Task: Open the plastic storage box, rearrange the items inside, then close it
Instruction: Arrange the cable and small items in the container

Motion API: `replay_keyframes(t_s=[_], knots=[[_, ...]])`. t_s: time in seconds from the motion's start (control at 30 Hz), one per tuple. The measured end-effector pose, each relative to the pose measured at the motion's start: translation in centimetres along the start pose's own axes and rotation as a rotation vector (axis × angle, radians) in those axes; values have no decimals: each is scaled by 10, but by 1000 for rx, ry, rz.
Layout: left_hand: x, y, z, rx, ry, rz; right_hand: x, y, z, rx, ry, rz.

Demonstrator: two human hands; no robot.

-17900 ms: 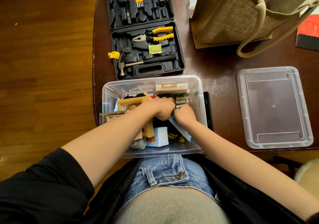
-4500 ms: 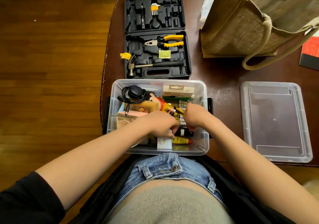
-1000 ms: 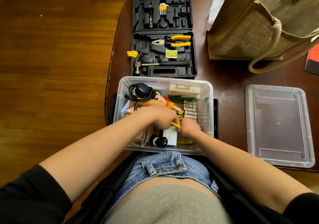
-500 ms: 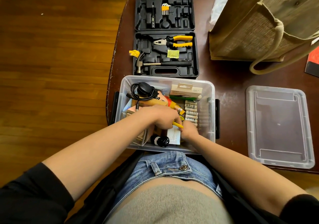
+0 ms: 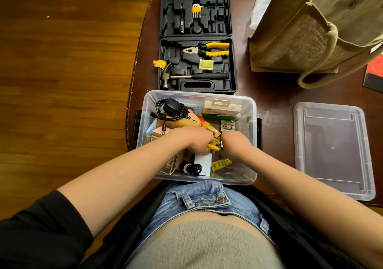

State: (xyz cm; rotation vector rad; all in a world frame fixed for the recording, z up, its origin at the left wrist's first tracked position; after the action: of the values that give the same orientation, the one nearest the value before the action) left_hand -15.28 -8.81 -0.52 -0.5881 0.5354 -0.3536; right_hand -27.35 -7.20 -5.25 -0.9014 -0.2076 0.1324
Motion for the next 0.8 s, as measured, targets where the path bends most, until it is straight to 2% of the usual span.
replay_keyframes(t_s=[0.23,0.8], knots=[[3,3,-1,-55,4,24,0,15,-1,61,-134,295],[4,5,-1,-85,18,16,2,25,-3,30,-7,322]])
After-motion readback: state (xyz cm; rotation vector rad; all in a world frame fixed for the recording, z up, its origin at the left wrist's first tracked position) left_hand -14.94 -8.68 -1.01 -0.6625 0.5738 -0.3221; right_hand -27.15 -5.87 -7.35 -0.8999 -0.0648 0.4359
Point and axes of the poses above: each hand's wrist, its own z-axis away from the middle knuckle, its own y-axis out of the palm, x = y × z, the point moved 2 cm from there along -z, towards the middle knuckle, and after that the axes turned 6 degrees about -x, right-handed, at the moved point
